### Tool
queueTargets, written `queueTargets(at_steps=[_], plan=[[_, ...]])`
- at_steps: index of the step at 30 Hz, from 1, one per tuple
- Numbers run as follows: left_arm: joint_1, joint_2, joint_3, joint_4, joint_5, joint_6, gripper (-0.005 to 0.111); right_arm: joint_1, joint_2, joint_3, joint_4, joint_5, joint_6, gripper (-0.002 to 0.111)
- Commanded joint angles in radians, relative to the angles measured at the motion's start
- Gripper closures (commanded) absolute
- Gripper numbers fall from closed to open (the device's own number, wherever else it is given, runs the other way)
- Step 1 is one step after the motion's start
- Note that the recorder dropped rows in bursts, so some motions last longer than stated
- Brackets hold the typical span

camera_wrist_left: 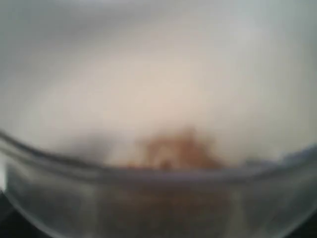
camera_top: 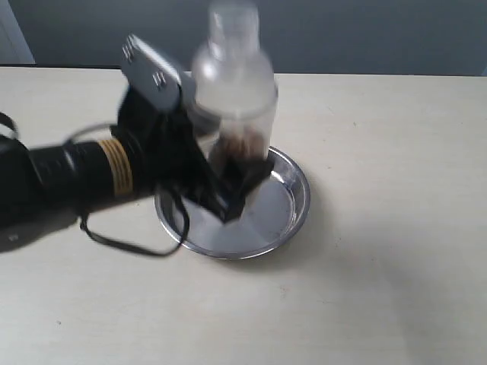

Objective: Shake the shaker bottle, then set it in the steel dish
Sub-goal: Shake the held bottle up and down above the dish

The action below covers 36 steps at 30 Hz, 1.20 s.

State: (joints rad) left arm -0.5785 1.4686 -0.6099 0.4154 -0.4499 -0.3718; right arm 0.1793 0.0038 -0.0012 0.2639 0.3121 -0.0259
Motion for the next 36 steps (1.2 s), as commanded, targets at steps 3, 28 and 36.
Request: queueTargets(at_steps=[3,28,36], plan=[[-0.032,-0.161,-0.105,-0.053,-0.036,0.088,0.107,0.000,-0.004,0.001,0.001,-0.007,0.000,0.109],[-0.050,0.000,-0.024,-0.462,-0.027,0.372,0.107,0.000,-0.004,0.001,0.001,-0.007,0.000,0.109],[-0.089,-0.096,-0.085,-0.479,-0.038,0.456,0.107,0.000,-0.004,0.001,0.001,-0.007,0.000,0.109]])
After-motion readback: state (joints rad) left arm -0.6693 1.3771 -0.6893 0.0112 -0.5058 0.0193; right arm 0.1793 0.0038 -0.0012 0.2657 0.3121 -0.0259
